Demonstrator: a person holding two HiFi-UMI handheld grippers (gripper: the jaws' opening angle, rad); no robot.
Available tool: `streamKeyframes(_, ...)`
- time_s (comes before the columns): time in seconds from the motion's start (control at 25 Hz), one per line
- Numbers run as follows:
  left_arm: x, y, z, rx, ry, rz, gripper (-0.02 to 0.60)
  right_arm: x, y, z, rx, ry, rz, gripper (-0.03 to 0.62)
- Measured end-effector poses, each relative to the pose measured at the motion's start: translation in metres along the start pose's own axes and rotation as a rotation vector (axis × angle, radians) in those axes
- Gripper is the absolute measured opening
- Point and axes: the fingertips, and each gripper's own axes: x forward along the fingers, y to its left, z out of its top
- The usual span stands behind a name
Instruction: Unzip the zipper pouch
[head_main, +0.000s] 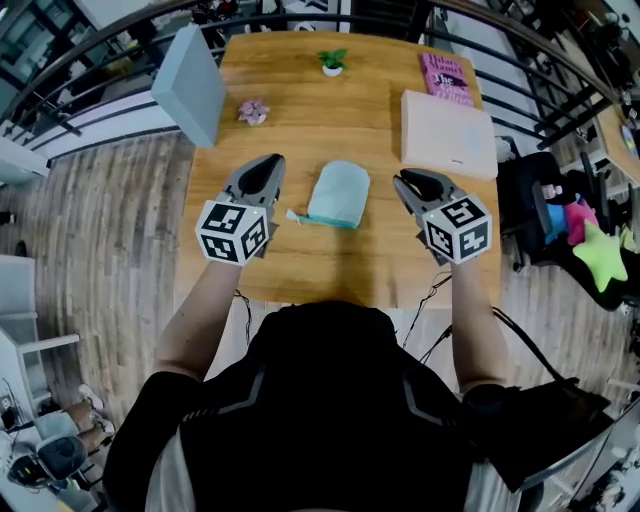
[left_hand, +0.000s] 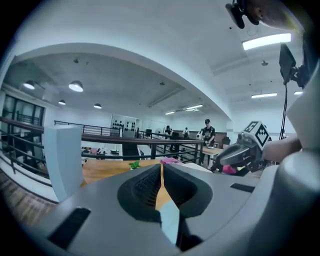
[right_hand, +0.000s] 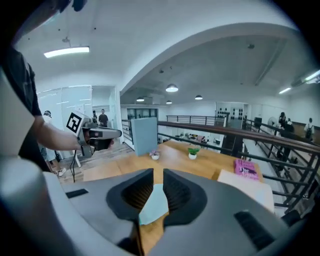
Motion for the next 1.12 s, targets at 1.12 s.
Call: streamKeyframes(1.12, -0.041, -0.052, 0.114, 0.023, -0.11, -0.031, 0.029, -0.127, -0.003, 0.129, -0.037, -0.319, -0.235, 0.008)
